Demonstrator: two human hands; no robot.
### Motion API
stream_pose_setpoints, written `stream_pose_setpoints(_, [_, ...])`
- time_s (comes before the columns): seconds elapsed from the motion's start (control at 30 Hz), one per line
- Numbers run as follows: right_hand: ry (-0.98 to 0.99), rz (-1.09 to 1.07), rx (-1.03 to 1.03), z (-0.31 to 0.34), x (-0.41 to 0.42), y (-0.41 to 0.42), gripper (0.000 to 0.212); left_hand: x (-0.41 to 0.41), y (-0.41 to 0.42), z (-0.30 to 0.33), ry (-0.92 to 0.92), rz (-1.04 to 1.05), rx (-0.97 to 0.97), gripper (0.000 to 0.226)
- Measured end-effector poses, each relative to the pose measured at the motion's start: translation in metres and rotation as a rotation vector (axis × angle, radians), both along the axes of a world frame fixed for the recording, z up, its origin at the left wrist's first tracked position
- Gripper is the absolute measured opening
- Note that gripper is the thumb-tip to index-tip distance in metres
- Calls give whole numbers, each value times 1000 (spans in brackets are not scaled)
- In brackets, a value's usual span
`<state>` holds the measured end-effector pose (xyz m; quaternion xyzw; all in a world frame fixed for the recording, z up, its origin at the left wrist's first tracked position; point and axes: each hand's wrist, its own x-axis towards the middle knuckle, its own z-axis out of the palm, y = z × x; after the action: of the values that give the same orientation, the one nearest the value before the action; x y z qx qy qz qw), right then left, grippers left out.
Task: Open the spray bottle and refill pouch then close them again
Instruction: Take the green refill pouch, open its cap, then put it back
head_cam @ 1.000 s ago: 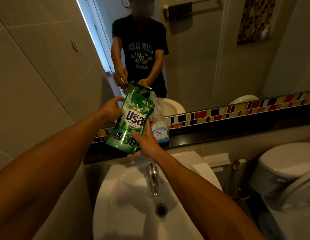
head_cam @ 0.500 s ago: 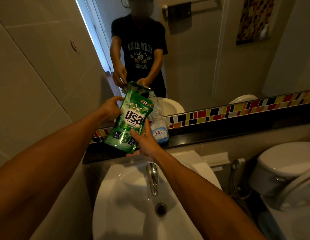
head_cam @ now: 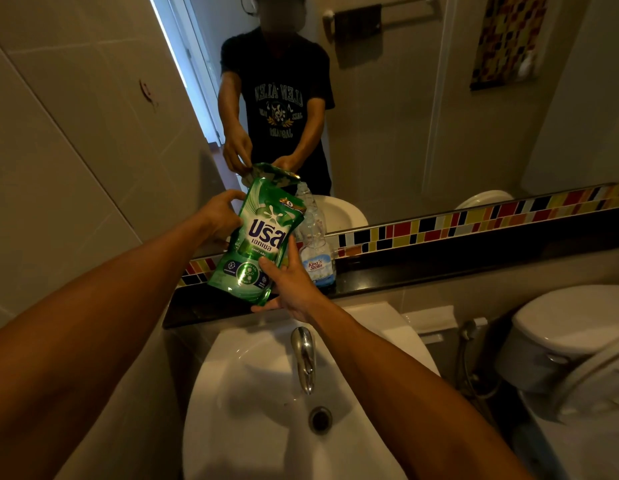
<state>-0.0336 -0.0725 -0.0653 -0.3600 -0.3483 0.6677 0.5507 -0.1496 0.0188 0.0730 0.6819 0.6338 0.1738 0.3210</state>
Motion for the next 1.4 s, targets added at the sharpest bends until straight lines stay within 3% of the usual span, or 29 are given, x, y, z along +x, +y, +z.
stream_pose_setpoints(1.4, [31,0,24,4,-4,1,75,2,-5,13,30,11,7,65])
